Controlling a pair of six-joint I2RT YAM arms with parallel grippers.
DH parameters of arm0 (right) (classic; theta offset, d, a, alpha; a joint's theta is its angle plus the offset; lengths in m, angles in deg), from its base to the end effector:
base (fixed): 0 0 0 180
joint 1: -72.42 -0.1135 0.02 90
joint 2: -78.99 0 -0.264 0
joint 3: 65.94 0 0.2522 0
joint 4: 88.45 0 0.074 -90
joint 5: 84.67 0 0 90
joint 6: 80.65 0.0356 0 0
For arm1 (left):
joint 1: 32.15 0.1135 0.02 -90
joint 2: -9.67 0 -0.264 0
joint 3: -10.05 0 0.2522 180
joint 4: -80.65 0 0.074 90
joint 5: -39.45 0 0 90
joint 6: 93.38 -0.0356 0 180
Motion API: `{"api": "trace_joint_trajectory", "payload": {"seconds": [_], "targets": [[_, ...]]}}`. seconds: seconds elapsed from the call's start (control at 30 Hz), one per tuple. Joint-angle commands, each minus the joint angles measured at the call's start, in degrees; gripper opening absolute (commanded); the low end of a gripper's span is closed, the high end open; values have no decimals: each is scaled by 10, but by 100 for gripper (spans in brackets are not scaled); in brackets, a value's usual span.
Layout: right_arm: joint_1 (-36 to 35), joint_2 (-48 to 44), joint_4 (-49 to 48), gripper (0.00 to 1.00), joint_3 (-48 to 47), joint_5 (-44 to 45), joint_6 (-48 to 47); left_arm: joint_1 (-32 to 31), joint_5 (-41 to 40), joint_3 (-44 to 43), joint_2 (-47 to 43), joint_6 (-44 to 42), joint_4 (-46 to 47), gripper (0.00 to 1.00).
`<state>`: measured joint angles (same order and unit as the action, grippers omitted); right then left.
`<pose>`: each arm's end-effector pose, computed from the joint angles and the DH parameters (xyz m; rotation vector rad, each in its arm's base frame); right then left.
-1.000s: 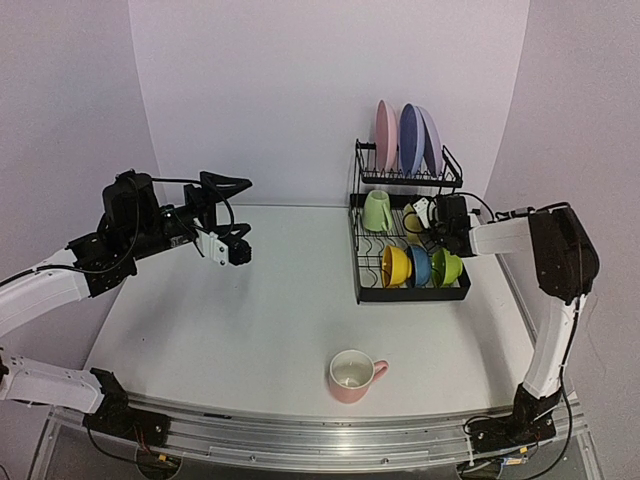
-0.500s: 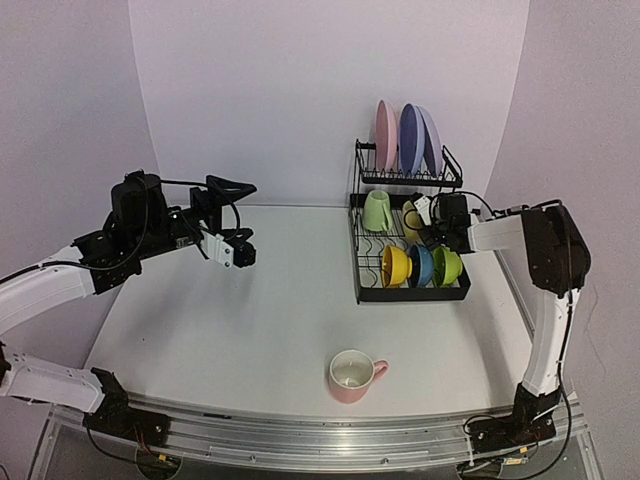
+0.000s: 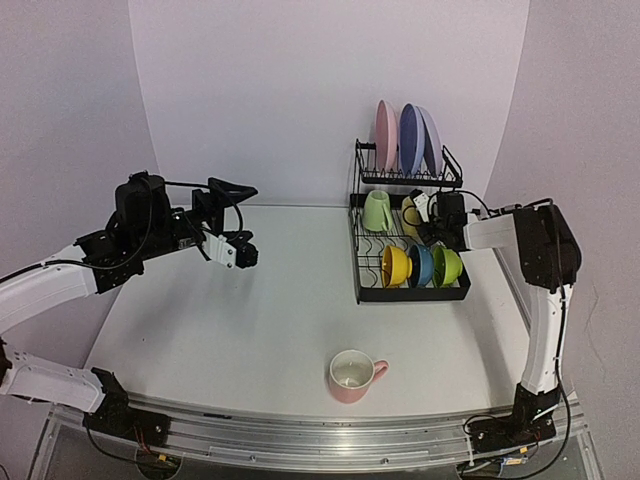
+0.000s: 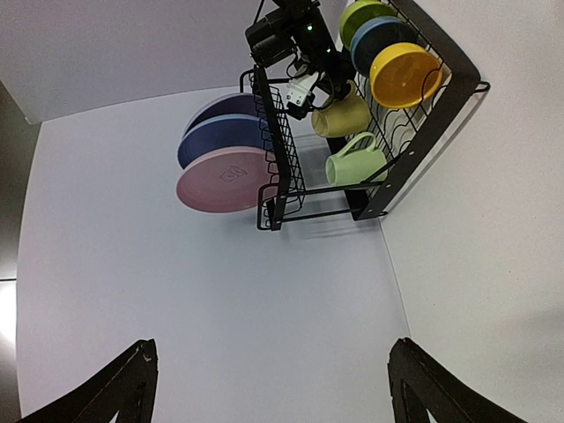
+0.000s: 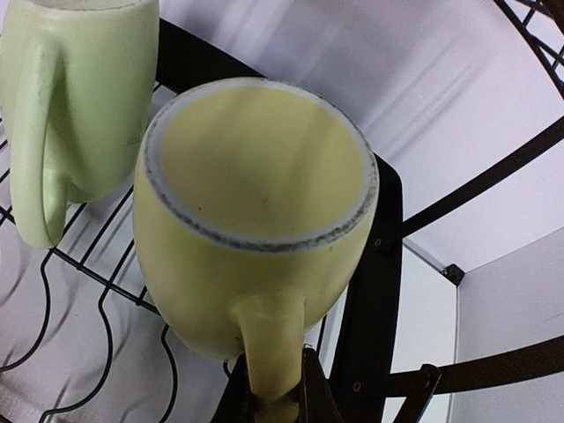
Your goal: Load the mixed dishes into the dish rack
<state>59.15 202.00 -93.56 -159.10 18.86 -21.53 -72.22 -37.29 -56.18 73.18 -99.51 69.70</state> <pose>0.4703 0.1024 0.1639 -0.6140 1.9203 -0.4327 0.1950 -0.1747 0.3462 1.6704 0.4838 0.5265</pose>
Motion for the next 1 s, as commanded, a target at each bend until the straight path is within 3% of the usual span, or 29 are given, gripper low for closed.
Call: {"api": "trace_joint_trajectory", "payload": {"seconds": [0.0,0.2,0.47,0.97], "targets": [[-4,20,-2,0,-15,-59,70,0,-6,-26,4,-2,0,90],[-2,36,-3,0,-31,-93,138,-1,-6,-26,2,-3,-3,90],[-1,63,-8,0,-64,-131,146,0,-8,-24,2,-3,-4,90],[3,106,-18,0,-112,-53,103,-1,-11,-28,6,-4,-7,90]]}}
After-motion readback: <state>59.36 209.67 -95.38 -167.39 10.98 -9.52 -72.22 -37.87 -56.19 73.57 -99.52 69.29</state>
